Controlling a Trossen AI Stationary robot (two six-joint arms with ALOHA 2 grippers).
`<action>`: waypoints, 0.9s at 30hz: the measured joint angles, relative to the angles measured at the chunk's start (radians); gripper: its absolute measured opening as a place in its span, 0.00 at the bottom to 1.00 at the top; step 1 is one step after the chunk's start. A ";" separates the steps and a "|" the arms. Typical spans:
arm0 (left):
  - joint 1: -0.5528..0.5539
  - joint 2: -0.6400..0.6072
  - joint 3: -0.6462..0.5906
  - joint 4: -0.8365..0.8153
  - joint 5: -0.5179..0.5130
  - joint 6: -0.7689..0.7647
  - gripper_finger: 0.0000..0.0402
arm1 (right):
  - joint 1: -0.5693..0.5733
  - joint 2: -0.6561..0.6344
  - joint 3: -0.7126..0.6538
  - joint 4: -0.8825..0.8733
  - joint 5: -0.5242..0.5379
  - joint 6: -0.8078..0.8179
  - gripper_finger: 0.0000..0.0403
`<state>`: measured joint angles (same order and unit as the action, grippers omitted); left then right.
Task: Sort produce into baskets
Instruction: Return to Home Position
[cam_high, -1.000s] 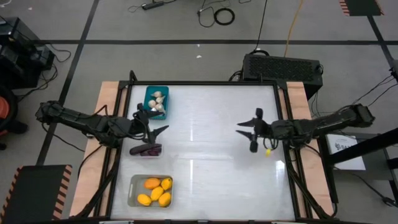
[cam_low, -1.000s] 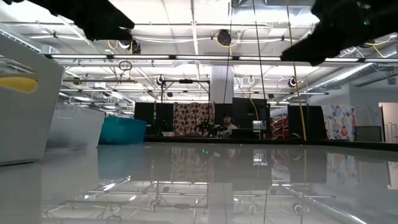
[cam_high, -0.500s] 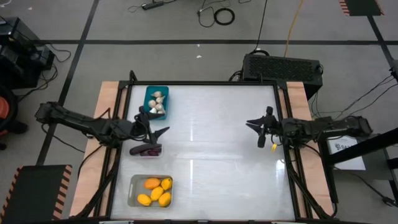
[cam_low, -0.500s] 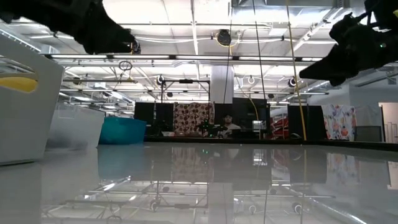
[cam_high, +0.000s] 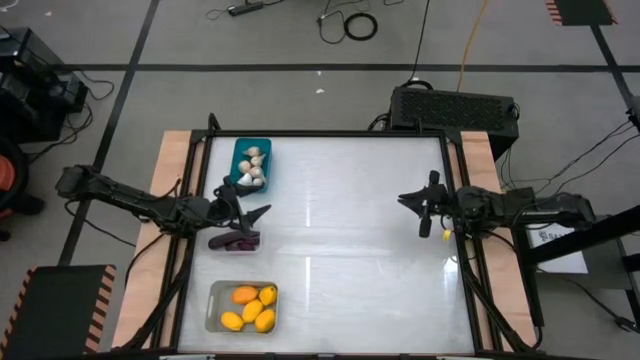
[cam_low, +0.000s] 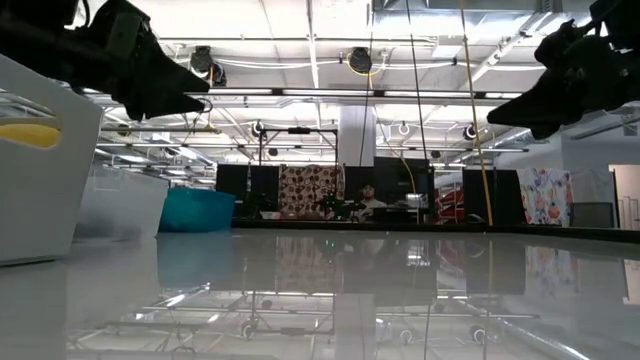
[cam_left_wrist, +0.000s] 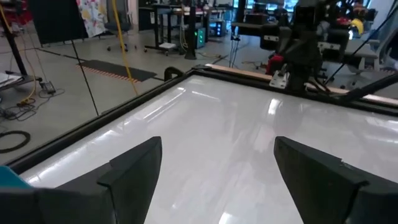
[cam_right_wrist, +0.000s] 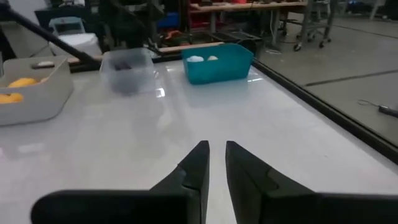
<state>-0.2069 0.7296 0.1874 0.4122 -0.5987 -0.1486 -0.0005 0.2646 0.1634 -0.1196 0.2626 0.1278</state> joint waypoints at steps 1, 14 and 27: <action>0.003 0.000 -0.005 0.004 0.000 0.001 0.79 | -0.003 0.000 -0.002 0.003 0.000 0.005 0.11; 0.017 0.005 -0.008 -0.005 0.020 -0.056 0.79 | -0.033 0.005 -0.134 0.143 -0.010 0.065 0.11; 0.017 0.011 -0.008 -0.007 -0.038 -0.079 0.79 | -0.033 0.004 -0.133 0.145 -0.003 0.044 0.11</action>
<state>-0.1898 0.7410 0.1795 0.4049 -0.6369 -0.2272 -0.0334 0.2684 0.0303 0.0257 0.2592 0.1715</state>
